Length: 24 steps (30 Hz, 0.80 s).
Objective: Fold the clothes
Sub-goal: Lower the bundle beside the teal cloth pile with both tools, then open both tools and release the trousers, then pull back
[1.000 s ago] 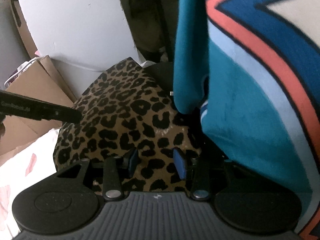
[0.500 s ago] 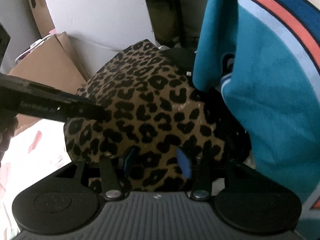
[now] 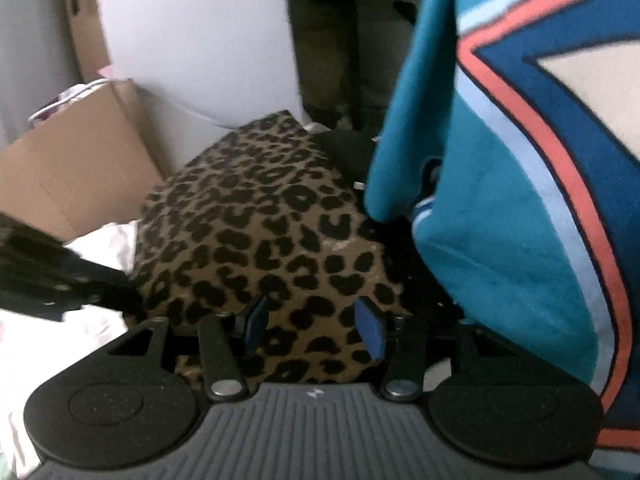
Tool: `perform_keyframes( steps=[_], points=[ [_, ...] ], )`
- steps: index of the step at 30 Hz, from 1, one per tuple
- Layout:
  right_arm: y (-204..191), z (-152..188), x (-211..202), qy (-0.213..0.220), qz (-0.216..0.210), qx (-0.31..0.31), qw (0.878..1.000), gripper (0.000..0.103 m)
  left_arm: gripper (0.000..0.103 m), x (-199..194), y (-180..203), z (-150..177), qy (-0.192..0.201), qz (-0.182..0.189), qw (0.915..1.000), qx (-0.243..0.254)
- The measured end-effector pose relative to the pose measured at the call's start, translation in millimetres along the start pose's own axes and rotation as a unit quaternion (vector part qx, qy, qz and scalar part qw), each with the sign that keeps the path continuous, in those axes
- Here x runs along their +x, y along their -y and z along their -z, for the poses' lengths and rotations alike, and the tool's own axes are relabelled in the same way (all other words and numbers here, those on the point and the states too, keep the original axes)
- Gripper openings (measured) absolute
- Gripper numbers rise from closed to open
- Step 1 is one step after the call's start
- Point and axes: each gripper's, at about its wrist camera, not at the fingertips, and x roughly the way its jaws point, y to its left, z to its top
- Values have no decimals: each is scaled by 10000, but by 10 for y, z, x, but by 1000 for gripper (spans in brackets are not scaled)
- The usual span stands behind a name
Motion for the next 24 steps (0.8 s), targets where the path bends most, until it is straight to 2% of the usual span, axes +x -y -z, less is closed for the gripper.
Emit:
perform_keyframes(
  steps=[8,12,14,16,18,20,21,22,24],
  points=[
    [-57,207,66,-298,28,-298,9991,55,28,-88,28,298,194,88,9928,-1175],
    [8,219,34,-370,132,-186,9991,55,30,-243,-6,419,197,-156,9856,-1673],
    [24,216,10,-378,181,-115,9991,55,38,-348,-36,443,169,-226,9806,-1939],
    [-1,197,-35,-343,184,-43,9992,55,56,-477,-41,458,195,-286,9769,-2109],
    [-32,168,-85,-322,84,65,9994,55,69,-607,-25,455,242,-427,9759,-2128],
    [-68,126,-109,-394,-67,183,9990,55,73,-719,-26,434,249,-530,9756,-2115],
    [-85,105,-112,-458,-116,272,9985,56,78,-768,-32,422,251,-568,9757,-2100],
    [-103,84,-111,-523,-148,391,9978,58,89,-803,-38,412,262,-617,9756,-2090],
    [-158,35,-123,-647,-111,560,9963,64,97,-847,-61,398,233,-680,9741,-2143]
  ],
)
